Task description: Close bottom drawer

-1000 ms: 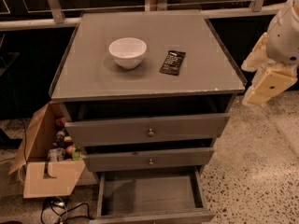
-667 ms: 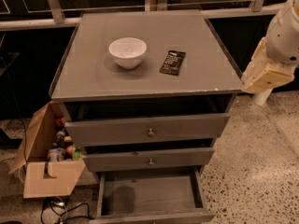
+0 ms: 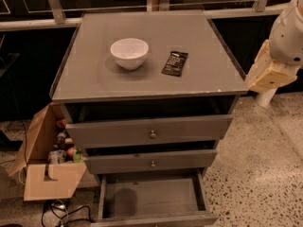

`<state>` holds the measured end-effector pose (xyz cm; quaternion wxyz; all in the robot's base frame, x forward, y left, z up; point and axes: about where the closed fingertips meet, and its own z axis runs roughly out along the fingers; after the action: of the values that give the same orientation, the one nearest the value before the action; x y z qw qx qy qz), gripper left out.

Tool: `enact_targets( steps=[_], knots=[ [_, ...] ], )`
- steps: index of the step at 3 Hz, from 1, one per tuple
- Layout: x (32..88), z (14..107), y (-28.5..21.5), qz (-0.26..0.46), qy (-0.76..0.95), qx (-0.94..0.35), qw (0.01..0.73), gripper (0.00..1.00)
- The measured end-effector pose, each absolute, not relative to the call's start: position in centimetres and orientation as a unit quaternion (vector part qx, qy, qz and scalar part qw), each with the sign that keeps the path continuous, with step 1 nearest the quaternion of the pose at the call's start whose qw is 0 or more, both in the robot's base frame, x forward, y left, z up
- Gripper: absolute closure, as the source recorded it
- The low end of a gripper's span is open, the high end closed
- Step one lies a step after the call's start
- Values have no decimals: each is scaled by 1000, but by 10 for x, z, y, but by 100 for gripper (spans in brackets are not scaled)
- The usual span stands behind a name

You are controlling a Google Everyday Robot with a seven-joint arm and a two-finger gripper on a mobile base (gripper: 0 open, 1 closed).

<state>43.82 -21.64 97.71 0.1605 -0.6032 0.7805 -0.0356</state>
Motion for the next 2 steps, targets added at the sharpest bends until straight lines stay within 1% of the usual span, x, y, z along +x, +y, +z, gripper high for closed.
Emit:
enact_targets(
  steps=[1,2],
  knots=[
    [438,977,-216,-36,781,-603,160,100],
    [431,951,-208,-25,784,-599,159,100]
  ],
)
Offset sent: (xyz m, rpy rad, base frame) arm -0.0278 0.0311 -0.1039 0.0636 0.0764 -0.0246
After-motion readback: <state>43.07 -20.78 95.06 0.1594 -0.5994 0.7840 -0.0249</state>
